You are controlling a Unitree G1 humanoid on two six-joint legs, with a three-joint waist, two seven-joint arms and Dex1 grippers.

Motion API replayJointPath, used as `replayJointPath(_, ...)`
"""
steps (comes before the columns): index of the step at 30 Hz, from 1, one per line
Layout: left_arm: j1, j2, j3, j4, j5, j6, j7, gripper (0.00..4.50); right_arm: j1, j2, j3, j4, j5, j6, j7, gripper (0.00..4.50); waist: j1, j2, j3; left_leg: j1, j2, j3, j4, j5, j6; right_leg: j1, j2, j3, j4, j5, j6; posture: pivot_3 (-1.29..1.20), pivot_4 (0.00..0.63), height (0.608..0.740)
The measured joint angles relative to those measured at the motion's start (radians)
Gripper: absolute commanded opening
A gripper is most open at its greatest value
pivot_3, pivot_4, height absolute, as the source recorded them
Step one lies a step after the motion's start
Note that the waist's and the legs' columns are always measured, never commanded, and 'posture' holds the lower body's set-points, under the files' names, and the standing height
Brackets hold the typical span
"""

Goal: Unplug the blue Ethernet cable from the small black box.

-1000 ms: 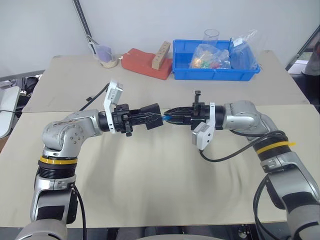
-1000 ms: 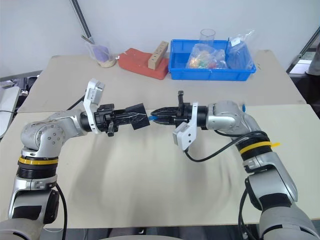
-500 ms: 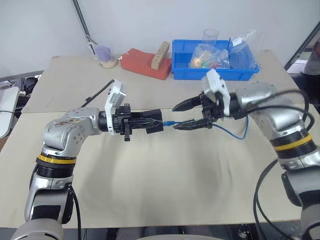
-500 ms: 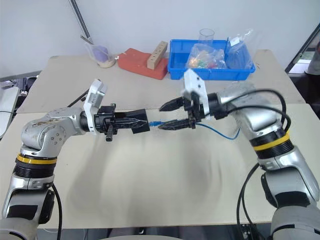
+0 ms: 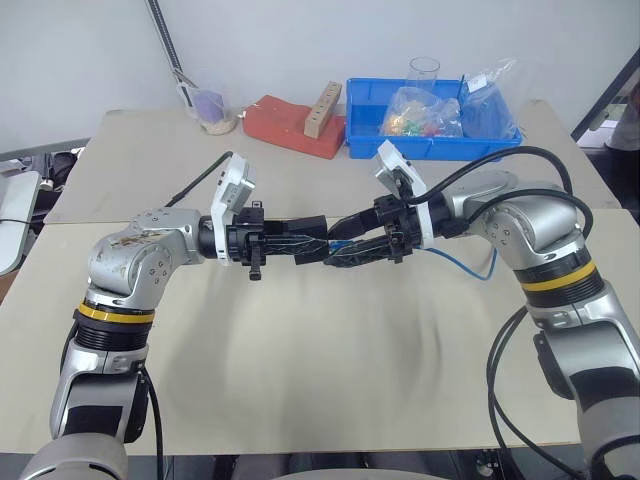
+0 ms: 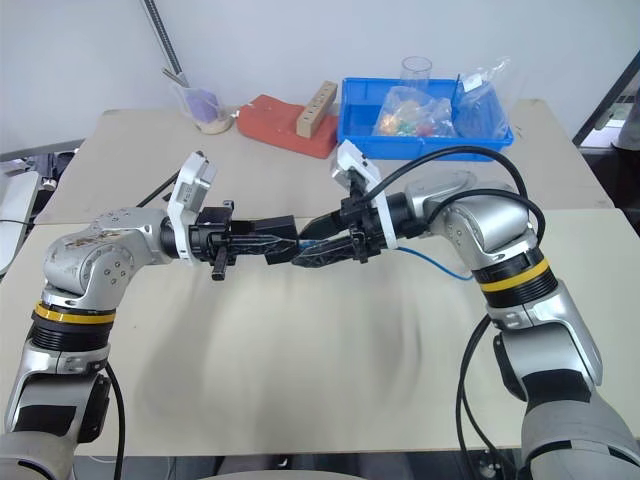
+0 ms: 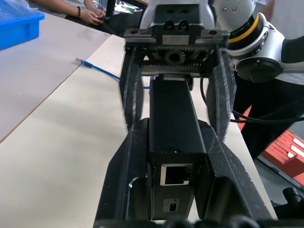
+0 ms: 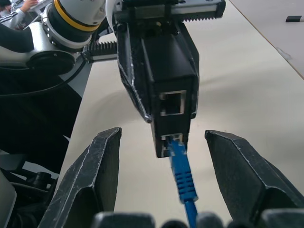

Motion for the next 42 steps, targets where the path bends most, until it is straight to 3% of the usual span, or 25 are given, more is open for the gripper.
replayJointPath(6, 0.0, 0.002, -0.002, -0.005, -0.004, 0.002, -0.012, 0.59, 0.0, 0.001, -0.003, 0.003, -0.025, -0.001, 0.03, 0.61, 0.0, 0.0, 0.0, 0.0, 0.0, 0.0, 0.0, 0.0, 0.0, 0.0, 0.0, 0.0, 0.0, 0.0, 0.0, 0.0, 0.15, 0.74)
replayJointPath(21, -0.003, 0.002, -0.025, -0.009, -0.011, 0.001, -0.028, 0.59, 0.003, -0.008, -0.001, 0.005, -0.079, -0.041, 0.118, 0.6, 0.0, 0.0, 0.0, 0.0, 0.0, 0.0, 0.0, 0.0, 0.0, 0.0, 0.0, 0.0, 0.0, 0.0, 0.0, 0.0, 0.15, 0.74)
replayJointPath(22, -0.003, 0.002, -0.026, -0.009, -0.011, 0.0, -0.029, 0.59, 0.003, -0.008, -0.001, 0.005, -0.079, -0.041, 0.119, 1.63, 0.0, 0.0, 0.0, 0.0, 0.0, 0.0, 0.0, 0.0, 0.0, 0.0, 0.0, 0.0, 0.0, 0.0, 0.0, 0.0, 0.15, 0.74)
replayJointPath(24, -0.004, 0.007, -0.025, -0.007, -0.005, -0.001, -0.029, 0.59, 0.003, -0.013, -0.004, 0.012, -0.087, -0.041, 0.12, 2.27, 0.0, 0.0, 0.0, 0.0, 0.0, 0.0, 0.0, 0.0, 0.0, 0.0, 0.0, 0.0, 0.0, 0.0, 0.0, 0.0, 0.15, 0.74)
replayJointPath(39, -0.004, 0.008, -0.025, -0.007, 0.0, -0.002, -0.036, 0.59, 0.003, -0.015, -0.005, 0.05, -0.141, -0.062, 0.151, 2.27, 0.0, 0.0, 0.0, 0.0, 0.0, 0.0, 0.0, 0.0, 0.0, 0.0, 0.0, 0.0, -0.001, 0.0, 0.0, 0.0, 0.15, 0.74)
replayJointPath(42, -0.003, 0.009, -0.025, -0.007, 0.001, -0.002, -0.036, 0.59, 0.003, -0.013, -0.005, 0.068, -0.15, -0.067, 0.158, 1.41, 0.0, 0.0, 0.0, 0.0, 0.0, 0.0, 0.0, 0.0, 0.0, 0.0, 0.0, 0.0, -0.001, 0.0, 0.0, 0.0, 0.15, 0.74)
